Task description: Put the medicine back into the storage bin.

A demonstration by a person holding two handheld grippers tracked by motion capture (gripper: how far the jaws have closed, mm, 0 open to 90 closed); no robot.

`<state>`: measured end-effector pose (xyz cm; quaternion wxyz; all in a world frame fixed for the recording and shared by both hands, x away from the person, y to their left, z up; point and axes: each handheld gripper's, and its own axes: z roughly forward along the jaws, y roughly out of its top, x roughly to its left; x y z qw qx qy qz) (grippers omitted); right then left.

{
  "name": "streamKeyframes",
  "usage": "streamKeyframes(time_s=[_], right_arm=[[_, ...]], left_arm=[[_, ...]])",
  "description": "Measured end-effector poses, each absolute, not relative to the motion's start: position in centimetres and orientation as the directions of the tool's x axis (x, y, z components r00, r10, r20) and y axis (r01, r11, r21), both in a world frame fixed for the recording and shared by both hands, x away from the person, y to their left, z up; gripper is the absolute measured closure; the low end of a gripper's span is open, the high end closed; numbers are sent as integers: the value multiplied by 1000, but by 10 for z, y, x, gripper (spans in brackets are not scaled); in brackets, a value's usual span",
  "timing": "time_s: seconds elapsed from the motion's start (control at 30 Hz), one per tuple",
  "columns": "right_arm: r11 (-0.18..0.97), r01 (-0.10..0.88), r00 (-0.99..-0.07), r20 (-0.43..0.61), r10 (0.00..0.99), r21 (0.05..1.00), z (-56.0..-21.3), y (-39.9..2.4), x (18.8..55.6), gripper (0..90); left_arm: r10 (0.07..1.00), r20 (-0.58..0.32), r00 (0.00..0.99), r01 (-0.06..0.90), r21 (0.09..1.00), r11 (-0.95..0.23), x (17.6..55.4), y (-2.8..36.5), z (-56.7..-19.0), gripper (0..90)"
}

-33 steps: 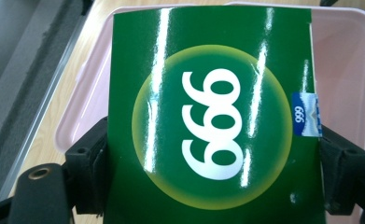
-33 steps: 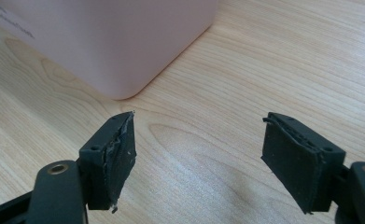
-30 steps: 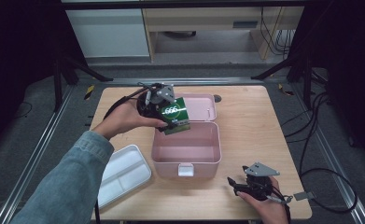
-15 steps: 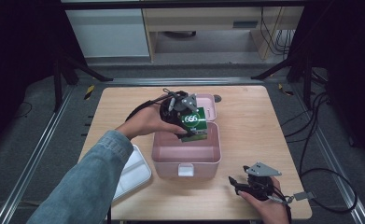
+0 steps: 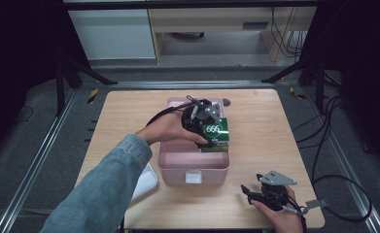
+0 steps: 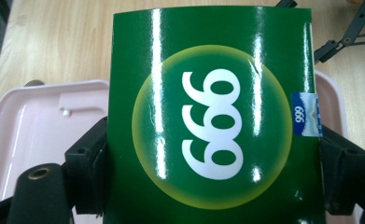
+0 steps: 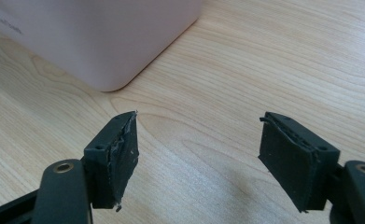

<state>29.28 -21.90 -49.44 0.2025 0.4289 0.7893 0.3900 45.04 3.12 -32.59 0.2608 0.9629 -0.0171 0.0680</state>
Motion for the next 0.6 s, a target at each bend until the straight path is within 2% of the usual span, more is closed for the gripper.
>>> streamKeyframes(time_s=[0.6], right_arm=[[330,520,-550,14,835,788,-495,-220,292,283]], left_arm=[[-6,106,994,-57,487,-871,451,28,-338,162]])
